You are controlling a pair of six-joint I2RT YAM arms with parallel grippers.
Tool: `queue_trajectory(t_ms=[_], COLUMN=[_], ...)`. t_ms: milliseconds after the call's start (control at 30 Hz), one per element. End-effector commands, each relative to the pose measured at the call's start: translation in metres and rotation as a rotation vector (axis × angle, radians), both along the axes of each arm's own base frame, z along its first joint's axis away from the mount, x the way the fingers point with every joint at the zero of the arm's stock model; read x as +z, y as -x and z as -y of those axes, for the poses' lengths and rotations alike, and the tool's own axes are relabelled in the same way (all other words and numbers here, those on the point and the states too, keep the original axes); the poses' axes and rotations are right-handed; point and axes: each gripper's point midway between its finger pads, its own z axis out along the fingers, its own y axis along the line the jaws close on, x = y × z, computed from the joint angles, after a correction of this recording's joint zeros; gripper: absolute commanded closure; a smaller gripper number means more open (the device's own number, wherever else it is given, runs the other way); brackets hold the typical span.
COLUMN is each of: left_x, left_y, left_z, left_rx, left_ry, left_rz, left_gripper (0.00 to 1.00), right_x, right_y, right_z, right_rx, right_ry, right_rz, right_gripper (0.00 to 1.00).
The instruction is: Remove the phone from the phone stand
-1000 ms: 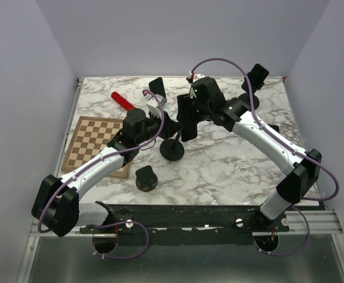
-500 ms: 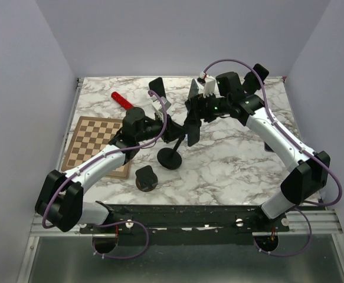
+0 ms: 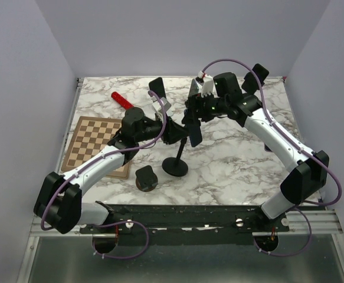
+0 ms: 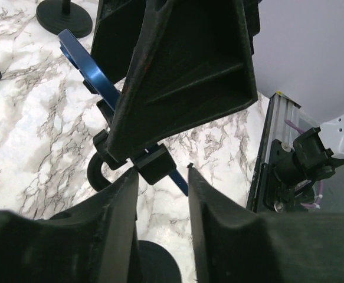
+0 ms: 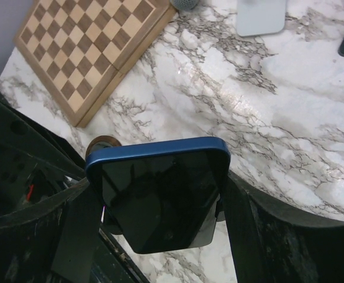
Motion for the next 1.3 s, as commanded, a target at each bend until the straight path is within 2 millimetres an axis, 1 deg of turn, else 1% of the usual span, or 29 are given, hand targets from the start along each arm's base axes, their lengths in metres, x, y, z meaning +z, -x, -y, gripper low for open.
queue_trajectory(t_ms=[0, 33, 133, 233, 400, 533, 633, 700, 767, 833, 1000, 1133, 1200, 1267], left_x=[0.041, 0.04, 0.036, 0.034, 0.029, 0.028, 0.029, 0.029, 0.03, 0.031, 0.03, 0.027, 0.024, 0.017], left_y=[0.02, 0.018, 0.013, 0.007, -0.002, -0.004, -0.002, -0.001, 0.003, 0.009, 0.014, 0.015, 0.011, 0.003], left_z=[0.009, 0.01, 0.01, 0.007, 0.008, 0.006, 0.006, 0.008, 0.01, 0.013, 0.014, 0.014, 0.013, 0.012], left_rx=[-0.057, -0.05, -0.021, 0.028, 0.061, 0.079, 0.069, 0.051, 0.016, -0.028, -0.079, -0.093, -0.08, -0.056], left_ry=[0.088, 0.088, 0.074, 0.069, 0.046, 0.038, 0.036, 0.034, 0.032, 0.034, 0.036, 0.029, 0.01, -0.018], left_rz=[0.079, 0.068, 0.04, 0.045, 0.023, 0.023, 0.03, 0.037, 0.054, 0.075, 0.089, 0.076, 0.066, 0.044], left_gripper=[0.47, 0.46, 0.46, 0.49, 0.53, 0.63, 0.68, 0.77, 0.92, 1.0, 1.0, 1.0, 1.0, 1.0], right_x=[0.028, 0.028, 0.03, 0.031, 0.029, 0.033, 0.037, 0.039, 0.04, 0.044, 0.045, 0.046, 0.049, 0.057], right_y=[-0.01, -0.009, -0.008, -0.01, -0.008, -0.009, -0.01, -0.008, -0.007, -0.001, 0.011, 0.02, 0.029, 0.04], right_z=[-0.021, -0.024, -0.029, -0.03, -0.039, -0.04, -0.041, -0.042, -0.043, -0.045, -0.047, -0.044, -0.047, -0.051], right_rx=[-0.085, -0.097, -0.142, -0.185, -0.219, -0.265, -0.283, -0.278, -0.258, -0.194, 0.007, 0.146, 0.21, 0.256], right_ry=[-0.036, -0.02, 0.009, 0.03, 0.075, 0.086, 0.089, 0.093, 0.095, 0.075, -0.021, -0.141, -0.178, -0.223], right_rz=[0.106, 0.12, 0.149, 0.163, 0.185, 0.215, 0.239, 0.253, 0.272, 0.32, 0.316, 0.237, 0.226, 0.223], right_gripper=[0.99, 0.99, 0.99, 0.99, 0.99, 0.99, 0.99, 0.99, 0.99, 0.99, 0.99, 0.99, 0.99, 0.99])
